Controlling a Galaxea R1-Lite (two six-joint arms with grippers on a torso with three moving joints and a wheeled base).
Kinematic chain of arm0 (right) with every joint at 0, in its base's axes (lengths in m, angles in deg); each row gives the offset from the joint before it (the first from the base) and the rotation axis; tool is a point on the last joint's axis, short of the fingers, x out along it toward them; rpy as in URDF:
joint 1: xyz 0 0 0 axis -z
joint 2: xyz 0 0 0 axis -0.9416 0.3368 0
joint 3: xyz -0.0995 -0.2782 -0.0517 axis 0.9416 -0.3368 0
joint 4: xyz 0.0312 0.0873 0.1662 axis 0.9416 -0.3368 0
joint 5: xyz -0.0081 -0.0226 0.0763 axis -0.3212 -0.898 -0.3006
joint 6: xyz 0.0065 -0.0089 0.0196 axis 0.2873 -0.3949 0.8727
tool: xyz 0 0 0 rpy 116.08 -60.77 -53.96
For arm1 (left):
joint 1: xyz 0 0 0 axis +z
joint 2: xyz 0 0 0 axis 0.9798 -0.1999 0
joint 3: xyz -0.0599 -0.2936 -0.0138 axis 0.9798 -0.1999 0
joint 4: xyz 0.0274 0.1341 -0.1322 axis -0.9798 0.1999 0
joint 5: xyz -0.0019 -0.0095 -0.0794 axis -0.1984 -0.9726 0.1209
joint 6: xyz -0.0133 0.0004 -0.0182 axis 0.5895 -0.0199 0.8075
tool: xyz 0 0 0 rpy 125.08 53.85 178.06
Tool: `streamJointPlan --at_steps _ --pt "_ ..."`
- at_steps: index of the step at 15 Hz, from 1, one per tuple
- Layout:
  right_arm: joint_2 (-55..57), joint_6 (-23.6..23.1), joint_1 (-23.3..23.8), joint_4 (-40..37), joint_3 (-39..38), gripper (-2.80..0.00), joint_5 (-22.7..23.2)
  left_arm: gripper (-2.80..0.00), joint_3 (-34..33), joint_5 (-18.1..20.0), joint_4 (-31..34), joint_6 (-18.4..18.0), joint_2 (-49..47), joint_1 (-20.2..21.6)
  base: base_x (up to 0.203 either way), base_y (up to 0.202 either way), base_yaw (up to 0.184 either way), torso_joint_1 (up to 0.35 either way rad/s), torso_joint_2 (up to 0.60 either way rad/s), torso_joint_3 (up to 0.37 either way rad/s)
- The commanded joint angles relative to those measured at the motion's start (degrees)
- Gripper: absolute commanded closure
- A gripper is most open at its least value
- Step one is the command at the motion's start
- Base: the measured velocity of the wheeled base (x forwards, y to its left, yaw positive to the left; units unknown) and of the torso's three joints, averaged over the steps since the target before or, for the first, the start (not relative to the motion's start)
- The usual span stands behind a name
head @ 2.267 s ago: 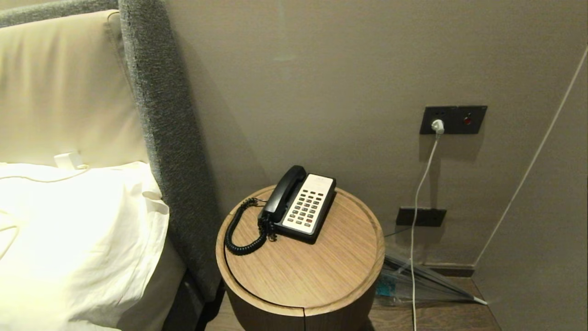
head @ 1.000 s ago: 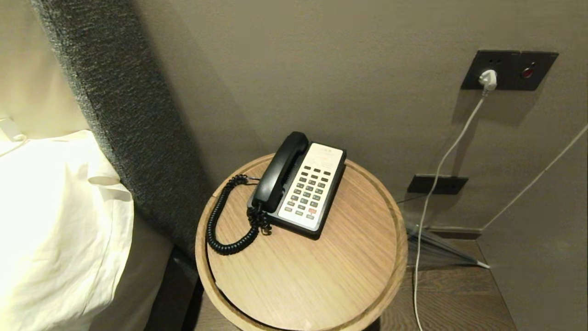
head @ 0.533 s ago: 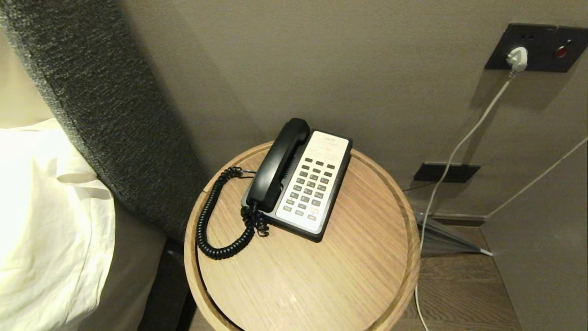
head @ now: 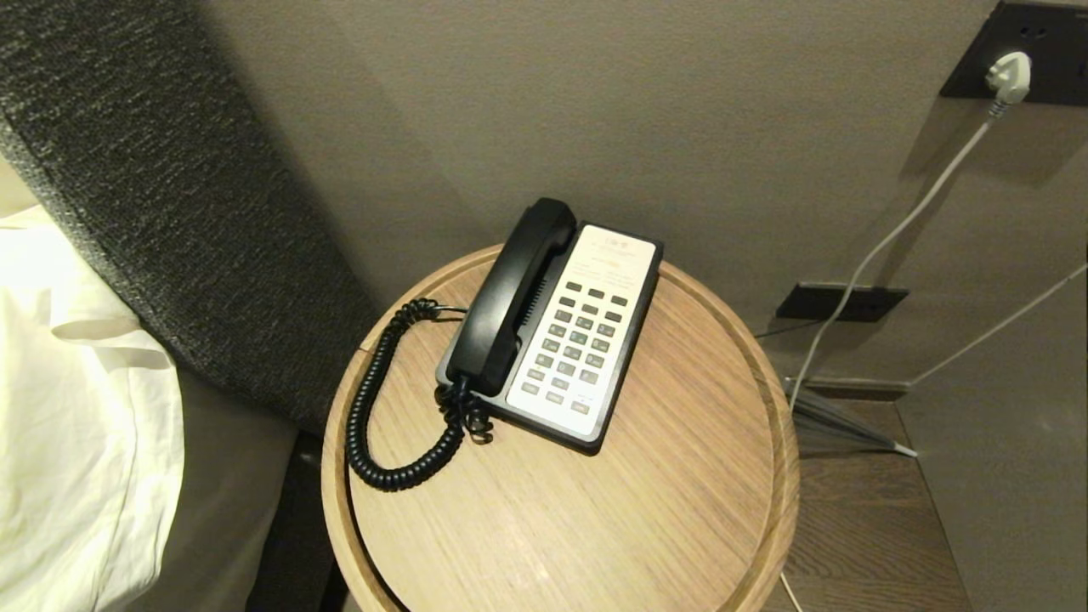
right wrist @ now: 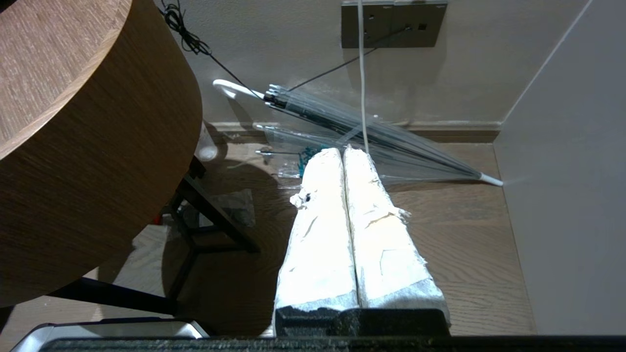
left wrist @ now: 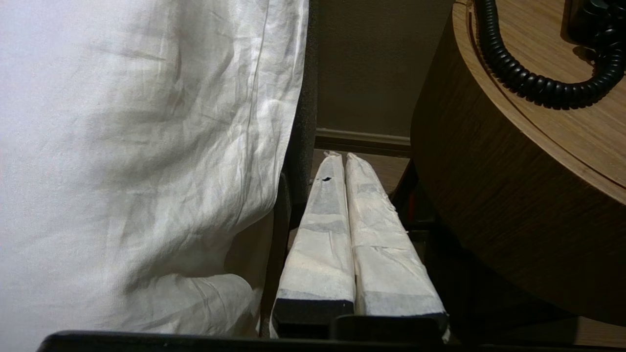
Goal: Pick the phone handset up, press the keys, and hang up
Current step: Pick up the desk phone handset
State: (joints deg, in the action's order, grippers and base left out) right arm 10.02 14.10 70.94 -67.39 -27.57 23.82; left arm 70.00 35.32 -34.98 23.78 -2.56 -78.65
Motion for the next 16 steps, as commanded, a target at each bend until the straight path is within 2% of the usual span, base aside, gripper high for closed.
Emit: streamJointPlan --at_steps 1,4,6,8,10,12,14,15,16 --pt "0.1 0.0 0.0 0.0 -1.2 0.00 0.0 0.00 -2.3 0.0 0.0 -0.1 -0.1 -0.1 0.000 0.000 0.000 0.000 0.00 0.000" --pt "0.1 0.0 0.0 0.0 -1.2 0.00 0.1 0.00 -0.3 0.4 0.6 -0.9 -0.3 0.0 0.000 0.000 0.000 0.000 0.00 0.000" --pt "0.1 0.0 0.0 0.1 -1.2 0.00 0.0 0.00 9.2 3.2 4.6 -1.0 -5.4 0.0 0.000 0.000 0.000 0.000 0.00 0.000" --pt "0.1 0.0 0.0 0.0 -1.2 0.00 0.0 0.00 23.9 8.9 10.9 -0.5 -18.7 0.0 0.000 0.000 0.000 0.000 0.00 0.000" --pt "0.1 0.0 0.0 0.0 -1.2 0.00 0.1 0.00 38.2 14.5 15.2 -0.2 -36.2 -0.4 0.000 0.000 0.000 0.000 0.00 0.000" --pt "0.1 0.0 0.0 0.1 -1.2 0.00 0.0 0.00 52.8 17.5 19.1 -0.3 -52.7 -2.1 0.000 0.000 0.000 0.000 0.00 0.000" --pt "0.1 0.0 0.0 0.1 -1.2 0.00 0.0 0.00 66.2 18.6 23.3 -0.5 -66.6 -6.4 0.000 0.000 0.000 0.000 0.00 0.000" --pt "0.1 0.0 0.0 0.0 -1.2 0.00 0.0 0.00 70.4 18.7 24.8 -0.5 -71.5 -9.5 0.000 0.000 0.000 0.000 0.00 0.000" --pt "0.1 0.0 0.0 0.0 -1.2 0.00 0.1 0.00 73.8 18.5 26.4 -0.7 -75.7 -14.4 0.000 0.000 0.000 0.000 0.00 0.000"
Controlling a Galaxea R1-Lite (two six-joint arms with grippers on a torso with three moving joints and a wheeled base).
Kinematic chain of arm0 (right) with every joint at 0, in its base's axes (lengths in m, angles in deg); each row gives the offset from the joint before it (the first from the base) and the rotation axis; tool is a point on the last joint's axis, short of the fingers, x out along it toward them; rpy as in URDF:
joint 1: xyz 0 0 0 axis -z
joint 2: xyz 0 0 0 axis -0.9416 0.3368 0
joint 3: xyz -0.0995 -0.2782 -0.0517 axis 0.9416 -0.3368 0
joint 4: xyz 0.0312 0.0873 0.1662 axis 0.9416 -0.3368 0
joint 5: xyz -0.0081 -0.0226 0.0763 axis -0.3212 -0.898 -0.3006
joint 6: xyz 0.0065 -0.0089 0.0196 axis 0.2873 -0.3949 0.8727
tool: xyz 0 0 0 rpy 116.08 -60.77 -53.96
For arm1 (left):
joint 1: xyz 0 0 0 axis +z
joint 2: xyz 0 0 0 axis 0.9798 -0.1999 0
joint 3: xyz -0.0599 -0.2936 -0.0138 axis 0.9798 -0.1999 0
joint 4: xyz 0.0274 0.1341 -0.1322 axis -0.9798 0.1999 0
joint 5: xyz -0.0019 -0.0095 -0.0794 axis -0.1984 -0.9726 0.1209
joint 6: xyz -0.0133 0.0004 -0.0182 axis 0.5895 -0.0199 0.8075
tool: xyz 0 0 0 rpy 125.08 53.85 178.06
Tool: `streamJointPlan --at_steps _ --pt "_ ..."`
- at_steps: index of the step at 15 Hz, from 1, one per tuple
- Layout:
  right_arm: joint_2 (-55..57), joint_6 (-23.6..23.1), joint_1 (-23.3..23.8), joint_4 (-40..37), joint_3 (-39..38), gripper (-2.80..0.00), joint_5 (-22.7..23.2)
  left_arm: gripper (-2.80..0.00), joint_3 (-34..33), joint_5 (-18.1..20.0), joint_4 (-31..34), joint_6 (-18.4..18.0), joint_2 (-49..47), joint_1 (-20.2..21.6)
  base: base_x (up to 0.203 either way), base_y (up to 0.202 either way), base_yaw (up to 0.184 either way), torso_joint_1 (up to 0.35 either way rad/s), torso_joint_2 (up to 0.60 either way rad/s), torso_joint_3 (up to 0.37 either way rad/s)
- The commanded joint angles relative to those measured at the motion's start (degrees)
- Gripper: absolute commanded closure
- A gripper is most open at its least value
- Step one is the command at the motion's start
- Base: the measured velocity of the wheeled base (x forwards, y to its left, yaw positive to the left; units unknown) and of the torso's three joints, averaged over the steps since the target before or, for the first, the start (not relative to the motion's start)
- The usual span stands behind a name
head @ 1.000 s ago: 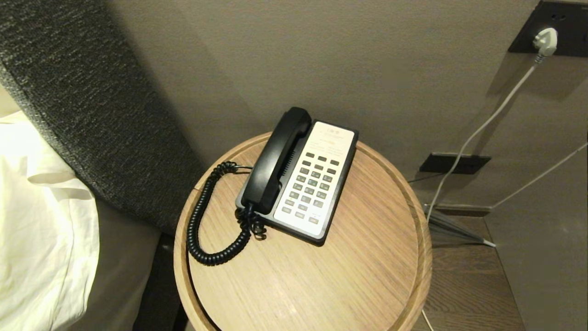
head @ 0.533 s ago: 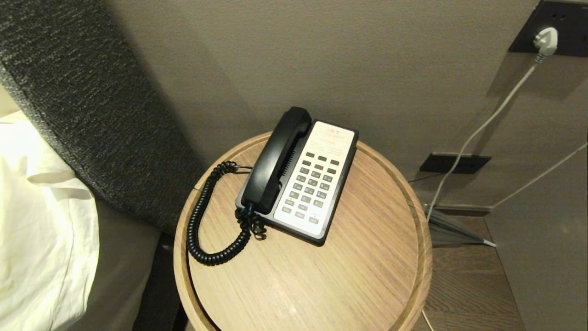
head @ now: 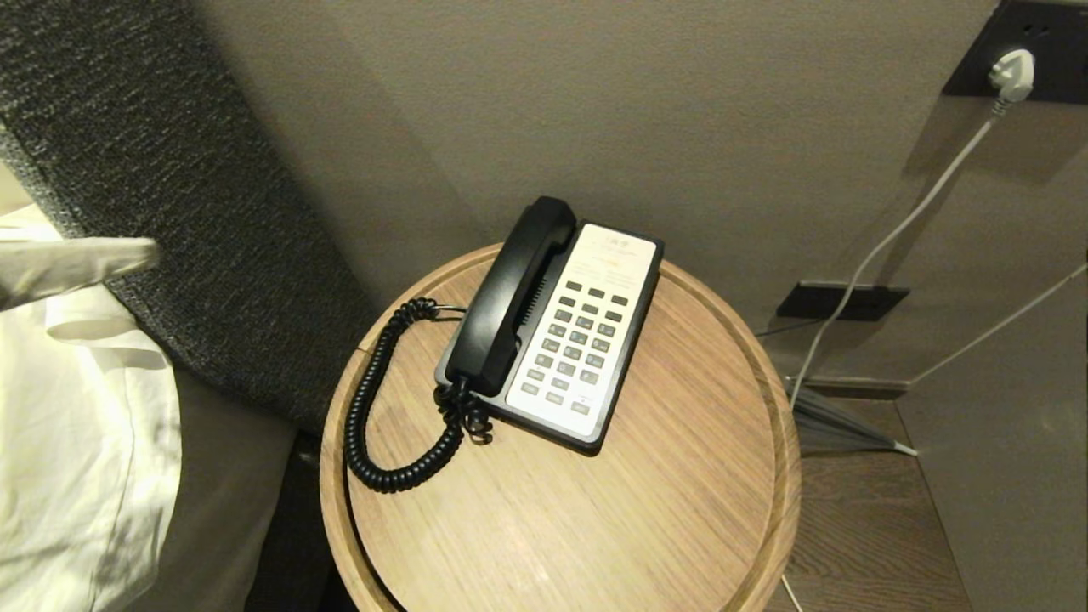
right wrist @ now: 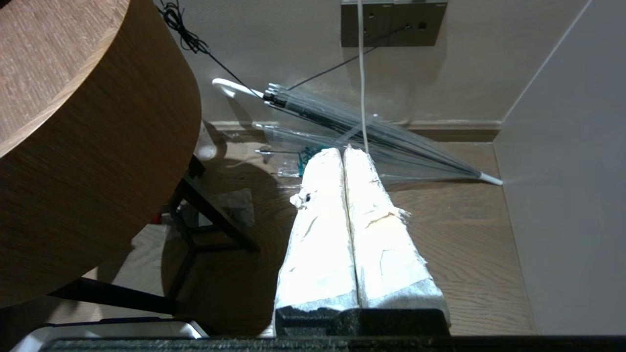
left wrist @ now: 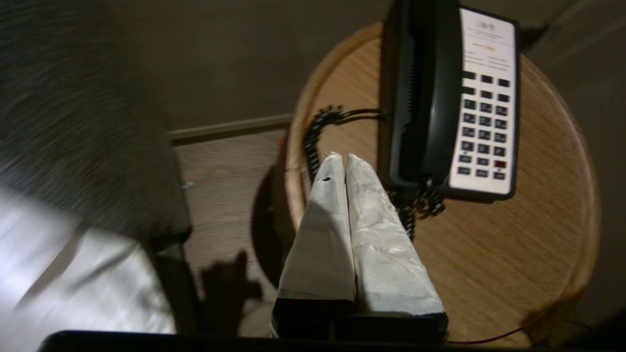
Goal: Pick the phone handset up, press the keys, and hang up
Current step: Pick up the desk phone handset
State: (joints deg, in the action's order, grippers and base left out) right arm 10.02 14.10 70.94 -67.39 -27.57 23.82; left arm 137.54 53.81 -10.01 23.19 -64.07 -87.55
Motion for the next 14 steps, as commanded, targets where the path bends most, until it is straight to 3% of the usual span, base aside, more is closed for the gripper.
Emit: streamJointPlan --at_steps 1,4,5,8,11,14 --pt "0.1 0.0 0.0 0.1 -1.2 0.00 0.0 0.00 8.0 -0.5 2.4 -0.1 -16.4 -9.8 0.000 0.000 0.000 0.000 0.00 0.000" --pt "0.1 0.0 0.0 0.0 -1.2 0.00 0.0 0.00 9.5 -3.1 5.1 -0.3 -19.7 -17.1 0.000 0.000 0.000 0.000 0.00 0.000" --pt "0.1 0.0 0.0 0.0 -1.2 0.00 0.1 -2.80 9.7 -3.9 6.0 -0.2 -20.2 -18.7 0.000 0.000 0.000 0.000 0.00 0.000" --pt "0.1 0.0 0.0 0.0 -1.2 0.00 0.0 -2.80 11.6 -9.8 6.2 -1.0 -22.8 -21.3 0.000 0.000 0.000 0.000 0.00 0.000" --pt "0.1 0.0 0.0 0.0 -1.2 0.00 0.0 -2.80 13.4 -19.2 6.1 -3.6 -25.7 -25.4 0.000 0.000 0.000 0.000 0.00 0.000" --pt "0.1 0.0 0.0 0.0 -1.2 0.00 0.1 -2.80 17.8 -23.5 6.2 -3.9 -29.5 -29.5 0.000 0.000 0.000 0.000 0.00 0.000"
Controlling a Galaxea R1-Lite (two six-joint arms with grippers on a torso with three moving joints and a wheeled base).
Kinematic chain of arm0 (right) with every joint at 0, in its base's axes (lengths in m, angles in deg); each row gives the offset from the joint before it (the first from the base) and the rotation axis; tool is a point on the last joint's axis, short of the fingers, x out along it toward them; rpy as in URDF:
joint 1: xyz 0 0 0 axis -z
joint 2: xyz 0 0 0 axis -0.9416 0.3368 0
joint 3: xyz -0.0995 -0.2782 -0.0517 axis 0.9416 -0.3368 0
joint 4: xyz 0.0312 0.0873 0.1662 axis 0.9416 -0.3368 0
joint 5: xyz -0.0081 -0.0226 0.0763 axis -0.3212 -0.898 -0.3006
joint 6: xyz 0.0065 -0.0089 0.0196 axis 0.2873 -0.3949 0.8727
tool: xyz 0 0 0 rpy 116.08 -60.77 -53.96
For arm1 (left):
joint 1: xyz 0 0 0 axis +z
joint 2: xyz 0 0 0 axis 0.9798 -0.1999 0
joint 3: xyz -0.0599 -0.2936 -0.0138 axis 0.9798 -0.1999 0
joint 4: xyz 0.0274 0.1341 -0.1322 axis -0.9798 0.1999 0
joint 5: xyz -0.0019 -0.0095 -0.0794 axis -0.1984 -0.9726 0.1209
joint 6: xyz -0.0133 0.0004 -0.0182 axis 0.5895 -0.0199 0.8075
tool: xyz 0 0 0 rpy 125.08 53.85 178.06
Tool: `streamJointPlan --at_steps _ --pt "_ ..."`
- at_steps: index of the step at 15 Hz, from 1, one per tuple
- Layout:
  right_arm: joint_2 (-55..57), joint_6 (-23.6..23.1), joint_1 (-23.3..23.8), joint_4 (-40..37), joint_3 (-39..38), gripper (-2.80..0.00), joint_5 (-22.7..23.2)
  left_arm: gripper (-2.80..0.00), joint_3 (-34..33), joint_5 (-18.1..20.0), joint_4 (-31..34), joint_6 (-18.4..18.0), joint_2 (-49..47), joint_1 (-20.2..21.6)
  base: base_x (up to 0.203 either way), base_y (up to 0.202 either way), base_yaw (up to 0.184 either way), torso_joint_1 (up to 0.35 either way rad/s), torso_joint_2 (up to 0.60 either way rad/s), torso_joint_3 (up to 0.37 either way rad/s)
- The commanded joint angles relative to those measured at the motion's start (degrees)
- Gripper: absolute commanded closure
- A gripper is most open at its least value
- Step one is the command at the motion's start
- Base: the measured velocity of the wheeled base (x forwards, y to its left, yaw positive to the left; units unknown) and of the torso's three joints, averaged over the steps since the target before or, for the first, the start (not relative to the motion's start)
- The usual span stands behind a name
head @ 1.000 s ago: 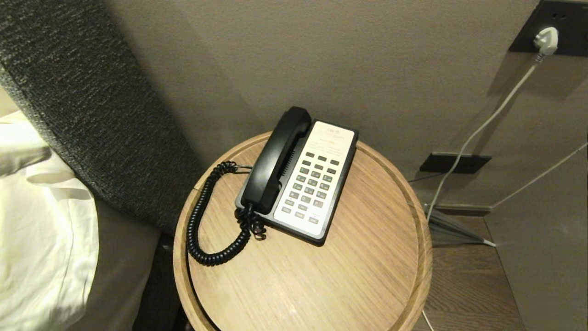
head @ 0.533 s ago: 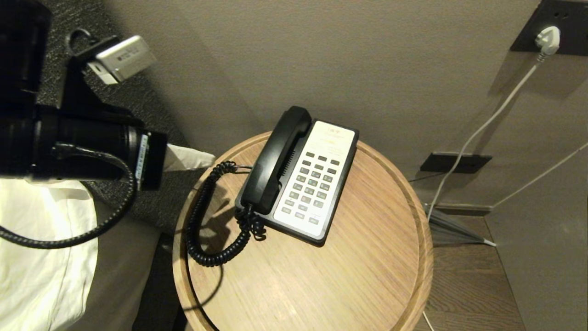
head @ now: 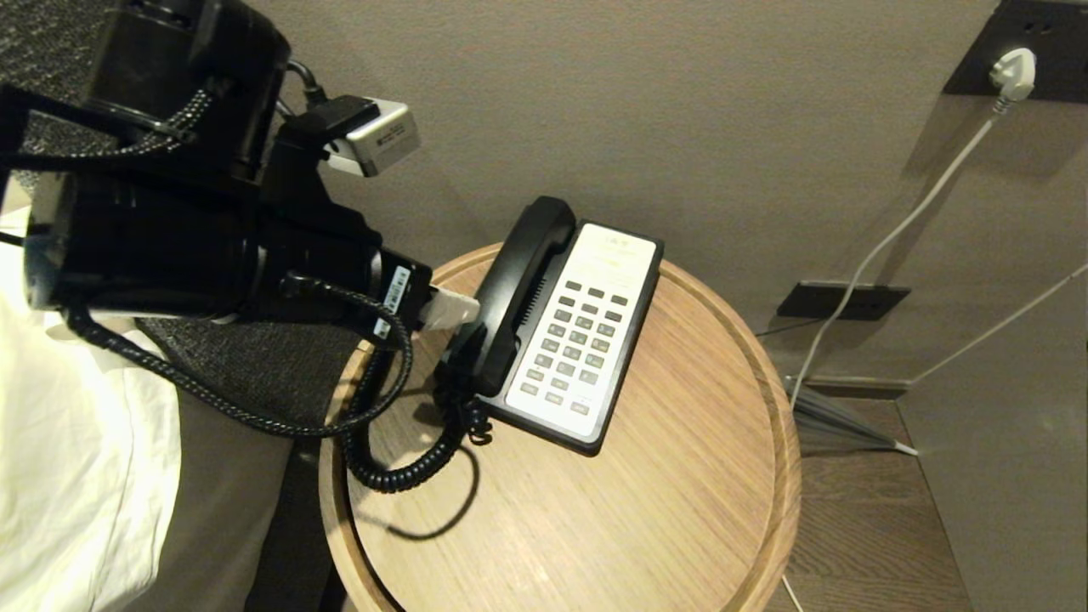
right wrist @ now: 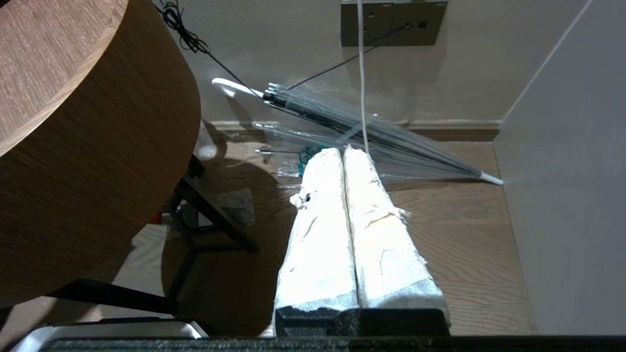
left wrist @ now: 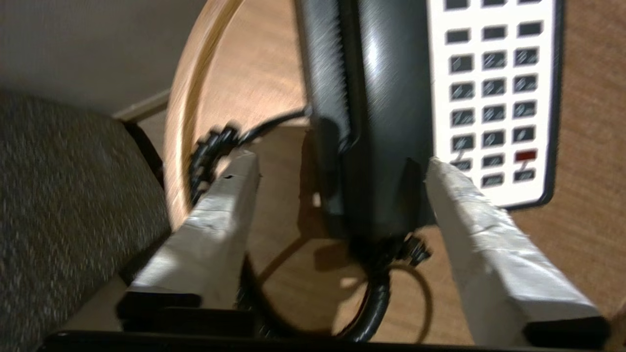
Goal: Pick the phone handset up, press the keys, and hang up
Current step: Pick up the desk phone handset
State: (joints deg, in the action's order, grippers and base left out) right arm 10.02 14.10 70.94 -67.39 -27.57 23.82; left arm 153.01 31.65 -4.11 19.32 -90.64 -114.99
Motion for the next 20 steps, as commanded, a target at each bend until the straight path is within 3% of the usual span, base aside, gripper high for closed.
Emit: streamJointPlan --at_steps 1,3,10,17,18,20 --pt "0.1 0.0 0.0 0.0 -1.2 0.00 0.1 -2.80 4.3 -2.8 1.0 -0.1 -3.9 -3.1 0.000 0.000 0.000 0.000 0.00 0.000" --pt "0.1 0.0 0.0 0.0 -1.2 0.00 0.1 -2.80 6.9 -7.0 4.2 -0.2 -5.5 -5.3 0.000 0.000 0.000 0.000 0.00 0.000" --pt "0.1 0.0 0.0 0.0 -1.2 0.00 0.0 -2.80 11.1 -10.7 4.2 1.2 -11.1 -5.9 0.000 0.000 0.000 0.000 0.00 0.000" --pt "0.1 0.0 0.0 0.0 -1.2 0.00 0.0 -2.80 11.6 -10.9 4.2 1.8 -12.3 -5.9 0.000 0.000 0.000 0.000 0.00 0.000" --pt "0.1 0.0 0.0 0.0 -1.2 0.00 0.1 0.00 11.4 -10.9 4.2 1.9 -12.2 -5.8 0.000 0.000 0.000 0.000 0.00 0.000" --pt "0.1 0.0 0.0 0.0 -1.2 0.00 0.0 0.00 11.8 -10.9 4.1 1.9 -12.4 -5.8 0.000 0.000 0.000 0.000 0.00 0.000"
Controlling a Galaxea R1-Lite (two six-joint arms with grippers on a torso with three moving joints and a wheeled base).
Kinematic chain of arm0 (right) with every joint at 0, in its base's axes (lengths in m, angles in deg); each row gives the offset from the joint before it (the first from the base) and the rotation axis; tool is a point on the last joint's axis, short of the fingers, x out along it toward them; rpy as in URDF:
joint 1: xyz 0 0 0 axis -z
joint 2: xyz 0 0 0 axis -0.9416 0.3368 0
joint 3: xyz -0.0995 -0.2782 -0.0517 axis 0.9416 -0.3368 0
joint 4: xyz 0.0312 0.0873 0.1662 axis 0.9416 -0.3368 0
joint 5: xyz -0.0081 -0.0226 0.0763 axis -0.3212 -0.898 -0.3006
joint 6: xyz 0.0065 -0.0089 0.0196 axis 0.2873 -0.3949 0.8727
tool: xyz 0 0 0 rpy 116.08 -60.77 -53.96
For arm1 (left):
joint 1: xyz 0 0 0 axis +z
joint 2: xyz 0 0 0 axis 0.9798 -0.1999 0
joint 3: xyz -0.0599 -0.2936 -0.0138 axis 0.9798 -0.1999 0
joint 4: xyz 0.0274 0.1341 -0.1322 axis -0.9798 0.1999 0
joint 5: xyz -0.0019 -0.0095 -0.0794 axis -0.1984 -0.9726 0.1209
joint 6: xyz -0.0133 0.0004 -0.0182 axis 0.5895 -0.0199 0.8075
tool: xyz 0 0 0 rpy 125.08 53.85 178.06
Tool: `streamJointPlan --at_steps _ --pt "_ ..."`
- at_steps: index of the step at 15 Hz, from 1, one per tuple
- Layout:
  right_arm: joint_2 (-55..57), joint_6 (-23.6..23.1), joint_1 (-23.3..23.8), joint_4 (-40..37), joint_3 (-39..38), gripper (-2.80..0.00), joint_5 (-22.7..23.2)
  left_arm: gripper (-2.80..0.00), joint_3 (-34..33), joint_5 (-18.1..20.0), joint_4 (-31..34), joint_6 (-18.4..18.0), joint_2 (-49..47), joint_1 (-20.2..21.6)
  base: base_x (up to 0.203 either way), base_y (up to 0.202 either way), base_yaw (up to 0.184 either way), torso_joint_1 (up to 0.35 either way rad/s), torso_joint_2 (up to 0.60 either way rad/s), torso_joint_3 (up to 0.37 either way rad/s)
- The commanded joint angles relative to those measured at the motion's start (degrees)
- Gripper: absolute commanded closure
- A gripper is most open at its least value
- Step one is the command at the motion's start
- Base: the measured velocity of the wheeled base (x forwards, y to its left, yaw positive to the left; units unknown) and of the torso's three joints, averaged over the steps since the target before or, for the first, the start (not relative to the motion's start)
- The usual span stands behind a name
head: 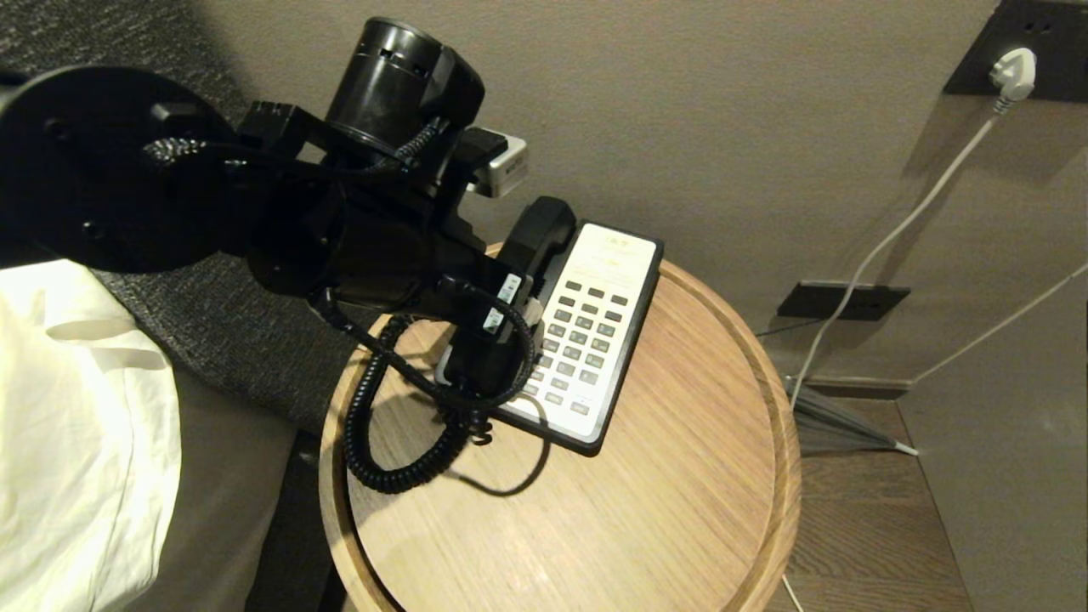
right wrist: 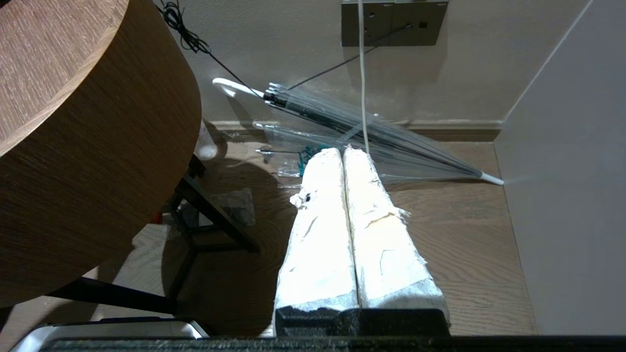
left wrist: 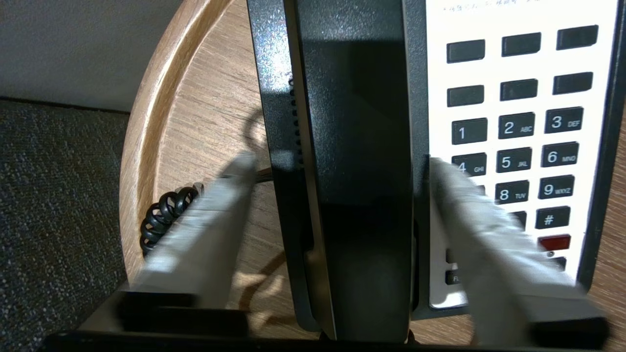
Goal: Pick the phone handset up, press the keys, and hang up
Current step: Pick up the desk phone handset
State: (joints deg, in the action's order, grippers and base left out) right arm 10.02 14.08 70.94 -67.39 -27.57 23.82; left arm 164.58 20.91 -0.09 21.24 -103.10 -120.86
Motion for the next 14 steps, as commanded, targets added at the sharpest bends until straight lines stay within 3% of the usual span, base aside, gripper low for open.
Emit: streamJointPlan --at_steps 1,5,14 --pt "0.1 0.0 0.0 0.1 -1.2 0.00 0.0 0.00 0.1 -0.1 0.2 0.0 0.1 -0.1 0.000 0.000 0.000 0.000 0.00 0.000" --pt "0.1 0.0 0.0 0.0 -1.3 0.00 0.1 0.00 -0.2 -0.2 0.6 1.6 0.9 -0.1 0.000 0.000 0.000 0.000 0.00 0.000" --pt "0.1 0.0 0.0 0.0 -1.2 0.00 0.1 0.00 0.0 -4.4 0.3 3.4 4.2 -1.8 0.000 0.000 0.000 0.000 0.00 0.000"
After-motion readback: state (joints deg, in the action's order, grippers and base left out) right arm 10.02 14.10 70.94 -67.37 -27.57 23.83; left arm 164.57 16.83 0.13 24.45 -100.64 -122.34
